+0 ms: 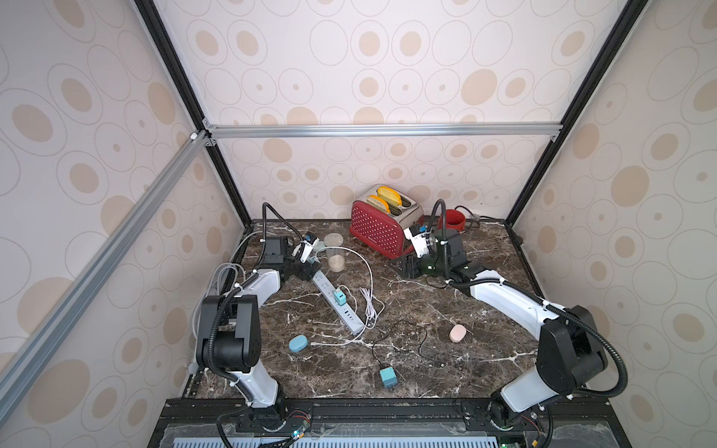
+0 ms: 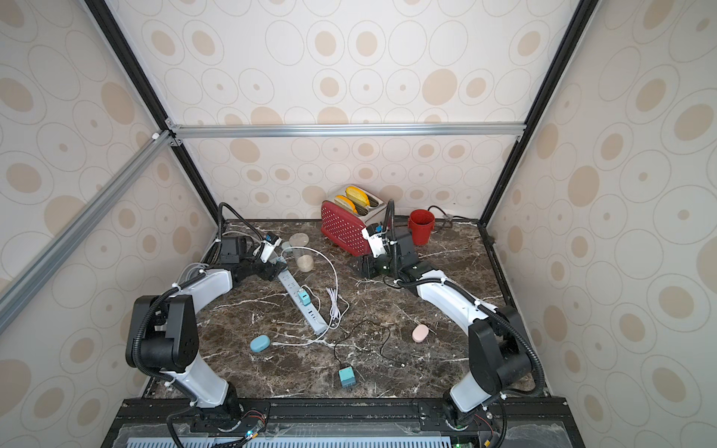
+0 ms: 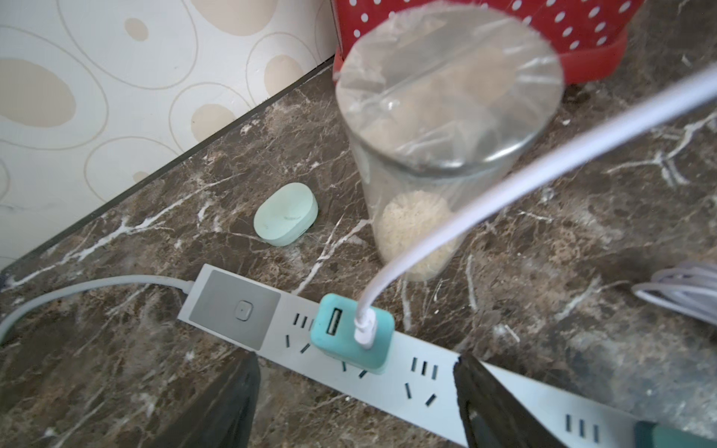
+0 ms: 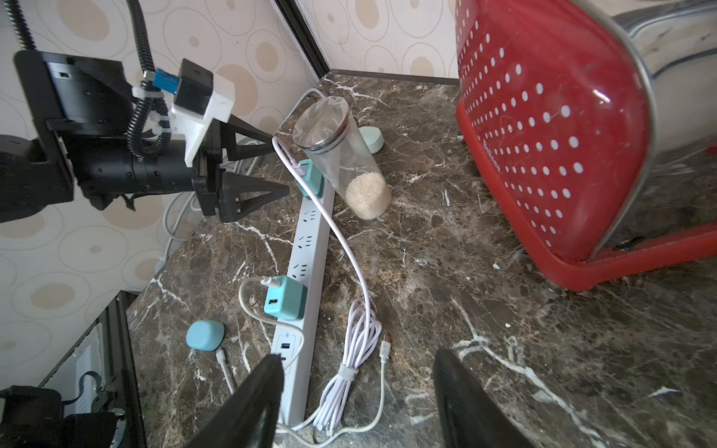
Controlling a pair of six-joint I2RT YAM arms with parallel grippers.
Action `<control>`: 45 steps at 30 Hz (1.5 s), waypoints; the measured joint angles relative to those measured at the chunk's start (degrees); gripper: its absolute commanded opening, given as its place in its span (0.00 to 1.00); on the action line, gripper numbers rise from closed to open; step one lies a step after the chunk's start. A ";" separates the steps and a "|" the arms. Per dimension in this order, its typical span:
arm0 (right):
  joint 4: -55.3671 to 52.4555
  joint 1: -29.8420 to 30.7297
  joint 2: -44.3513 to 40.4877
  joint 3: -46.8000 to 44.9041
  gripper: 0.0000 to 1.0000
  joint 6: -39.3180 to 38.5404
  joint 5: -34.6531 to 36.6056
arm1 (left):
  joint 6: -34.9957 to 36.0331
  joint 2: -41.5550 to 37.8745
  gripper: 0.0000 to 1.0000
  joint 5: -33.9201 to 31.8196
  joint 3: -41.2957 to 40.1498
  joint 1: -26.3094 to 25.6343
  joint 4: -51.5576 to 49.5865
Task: Charge the bluetooth headset
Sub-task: Insert the plug into the socket, then adjust the socket at the center of the board.
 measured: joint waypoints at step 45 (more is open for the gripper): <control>0.09 -3.21 0.68 -1.31 0.62 1.20 -7.39 | 20.65 16.57 0.63 9.46 21.24 1.36 -20.52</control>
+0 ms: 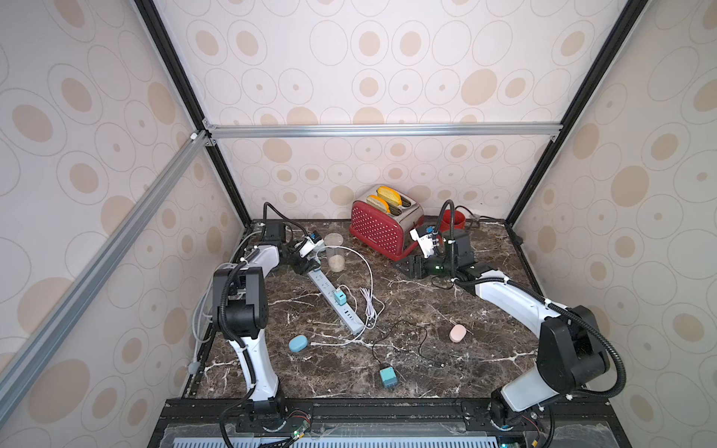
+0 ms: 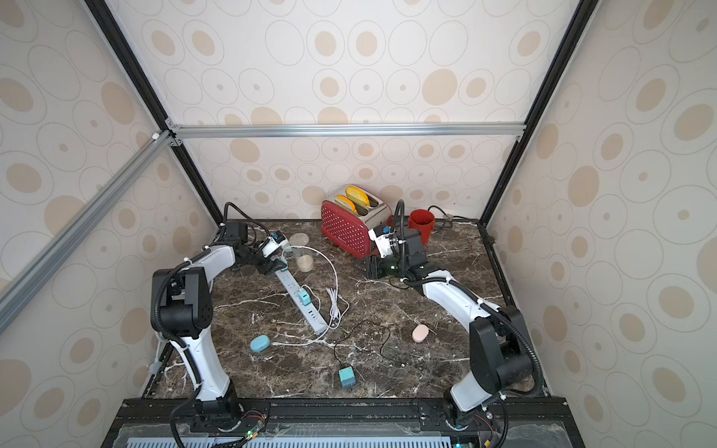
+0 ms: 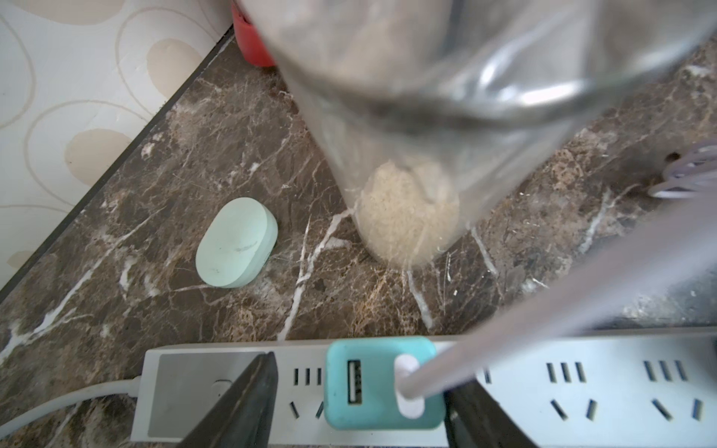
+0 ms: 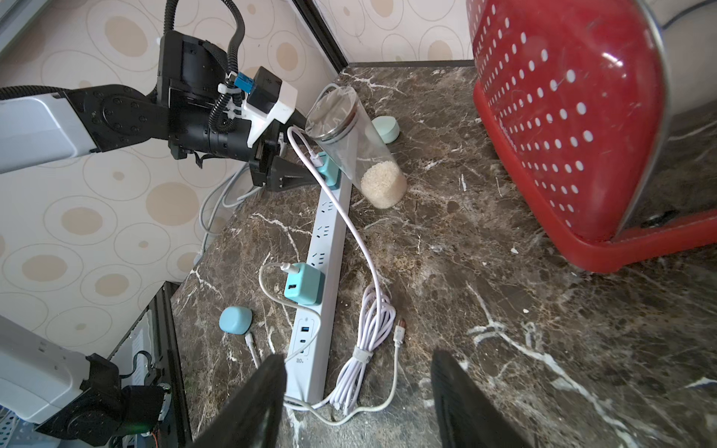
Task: Charge the bluetooth headset
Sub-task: Adjust the socket at the center of the board.
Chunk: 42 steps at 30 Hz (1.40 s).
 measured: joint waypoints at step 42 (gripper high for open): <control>-3.61 -0.46 0.35 1.22 0.63 -2.71 1.25 | -2.25 0.79 0.24 -6.64 2.93 -1.81 -8.02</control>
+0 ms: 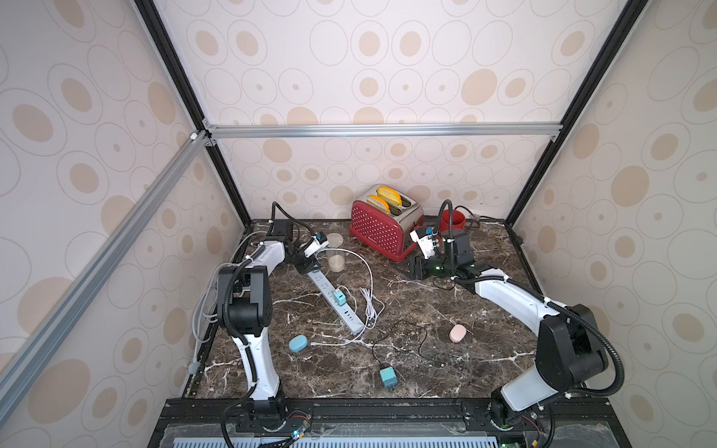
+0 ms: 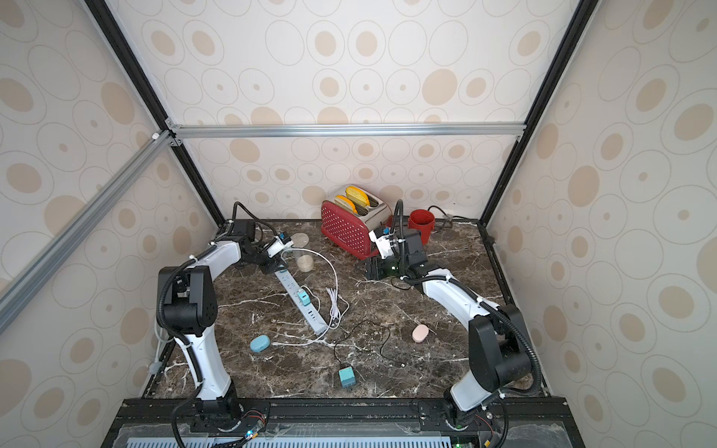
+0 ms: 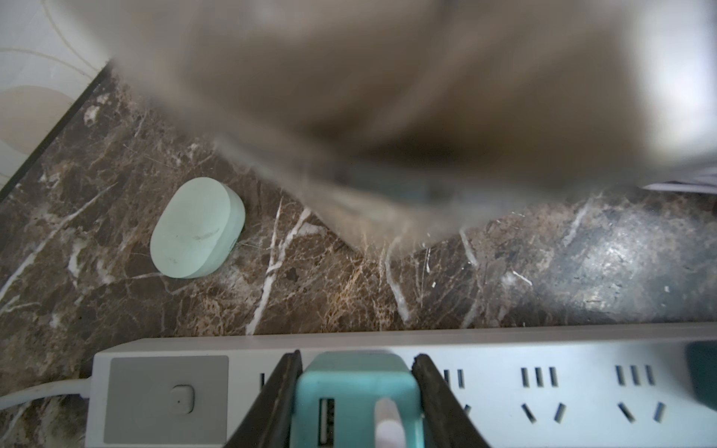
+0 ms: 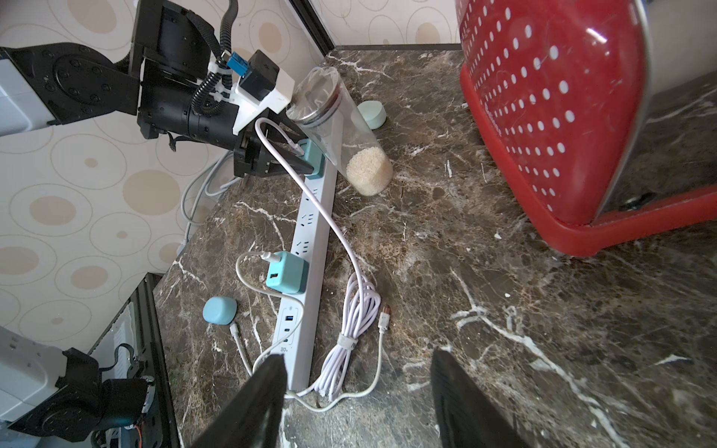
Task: Charge the bluetooth headset
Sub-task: Adjust the socket at the center of the board.
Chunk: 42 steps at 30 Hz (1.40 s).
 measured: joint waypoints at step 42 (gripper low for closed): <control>-0.20 8.20 -1.14 -2.14 0.65 -7.72 2.29 | -20.83 -19.58 0.44 -12.11 -25.29 1.46 11.50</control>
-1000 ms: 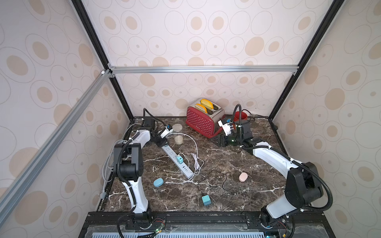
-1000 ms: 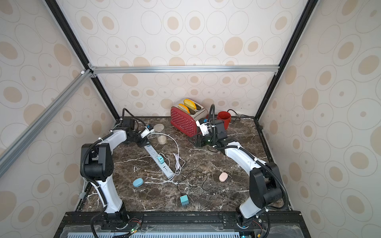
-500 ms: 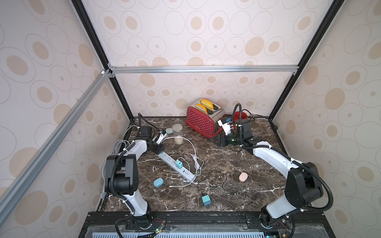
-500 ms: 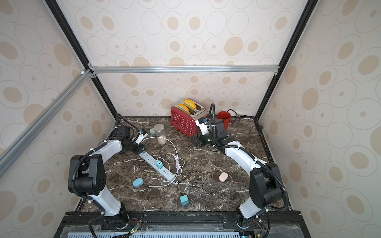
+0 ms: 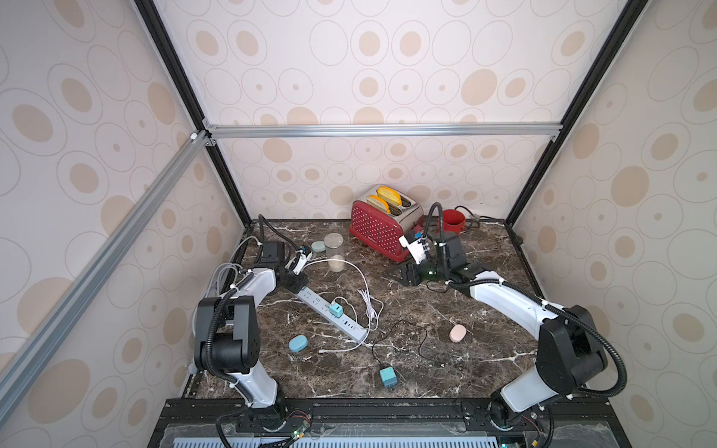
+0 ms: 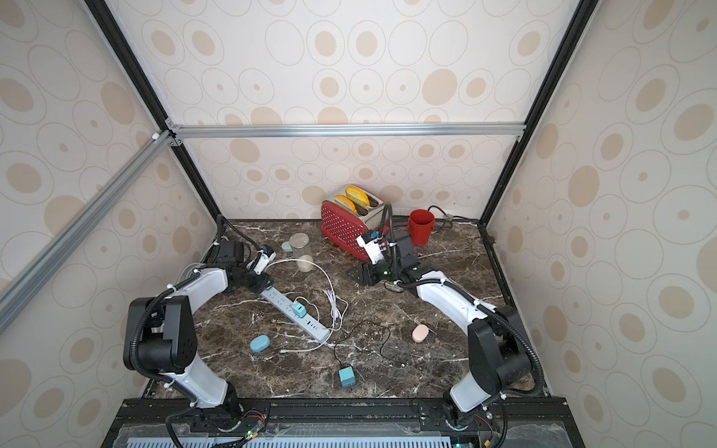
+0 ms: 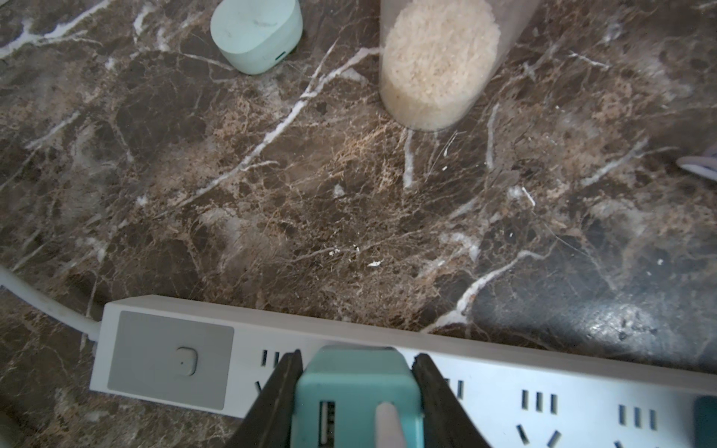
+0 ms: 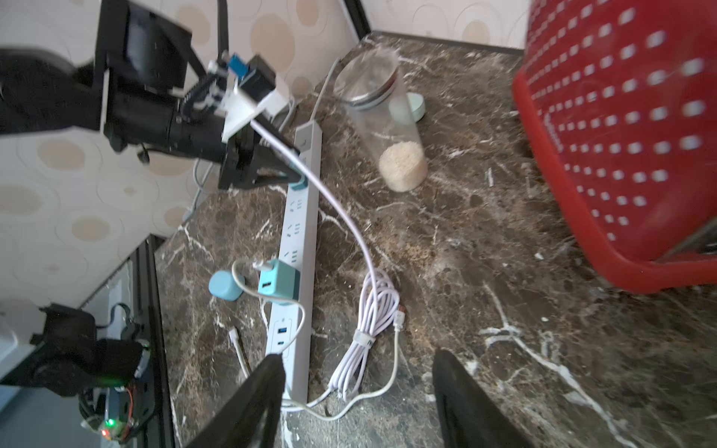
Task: Charge the bluetooth headset
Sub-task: Adjust the socket at the center of the board.
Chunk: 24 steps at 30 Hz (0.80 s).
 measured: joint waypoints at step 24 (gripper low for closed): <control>8.20 23.15 5.68 -9.27 0.73 2.84 15.41 | -2.99 -6.21 0.68 -0.02 -5.31 0.02 4.07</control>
